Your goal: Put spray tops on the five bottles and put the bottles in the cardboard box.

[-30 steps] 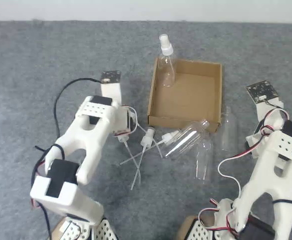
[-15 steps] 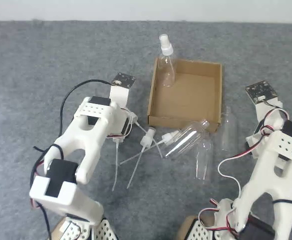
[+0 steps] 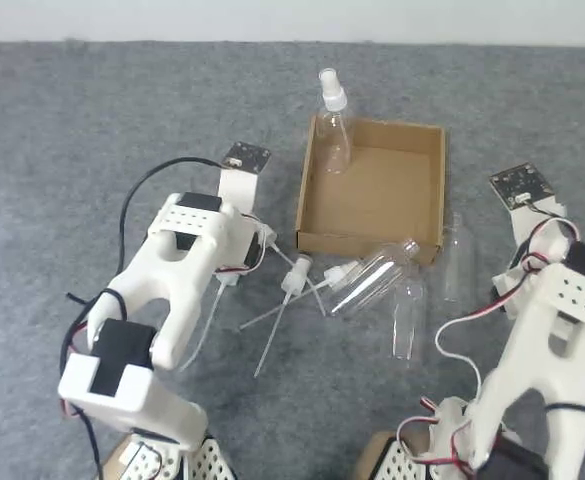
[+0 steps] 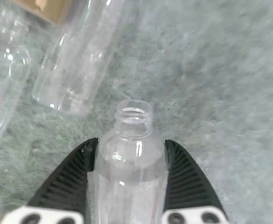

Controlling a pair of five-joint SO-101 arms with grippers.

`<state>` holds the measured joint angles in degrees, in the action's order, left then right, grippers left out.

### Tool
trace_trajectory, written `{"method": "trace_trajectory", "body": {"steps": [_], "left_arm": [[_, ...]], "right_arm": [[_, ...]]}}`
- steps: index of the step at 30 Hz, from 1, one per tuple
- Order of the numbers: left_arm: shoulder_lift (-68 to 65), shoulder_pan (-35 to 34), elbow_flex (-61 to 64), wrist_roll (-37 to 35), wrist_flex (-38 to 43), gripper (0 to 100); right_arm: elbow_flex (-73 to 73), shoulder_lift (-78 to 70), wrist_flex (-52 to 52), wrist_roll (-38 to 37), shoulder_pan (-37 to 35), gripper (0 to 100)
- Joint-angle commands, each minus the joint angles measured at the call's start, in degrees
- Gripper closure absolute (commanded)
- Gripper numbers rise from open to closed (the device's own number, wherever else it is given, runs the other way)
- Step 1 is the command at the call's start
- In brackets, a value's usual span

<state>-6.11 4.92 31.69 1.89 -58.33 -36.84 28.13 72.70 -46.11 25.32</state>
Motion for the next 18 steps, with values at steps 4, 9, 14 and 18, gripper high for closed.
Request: {"method": "trace_trajectory", "body": {"steps": [4,9,14,18], "left_arm": [[16.8,-0.4,-1.6,-1.0,-2.2,96],[28.2,-0.5,-1.6,-1.0,-5.7,96],[28.6,-3.9,-0.9,-1.1,-6.3,87],[19.9,-3.3,-1.4,-0.6,-5.4,85]], "right_arm": [[4.7,13.7,0.7,0.0,-6.3,99.2],[4.4,21.1,0.1,9.4,-16.7,99.2],[4.3,22.9,2.9,12.7,-21.0,99.2],[4.3,22.9,6.0,12.5,-20.7,99.2]]}}
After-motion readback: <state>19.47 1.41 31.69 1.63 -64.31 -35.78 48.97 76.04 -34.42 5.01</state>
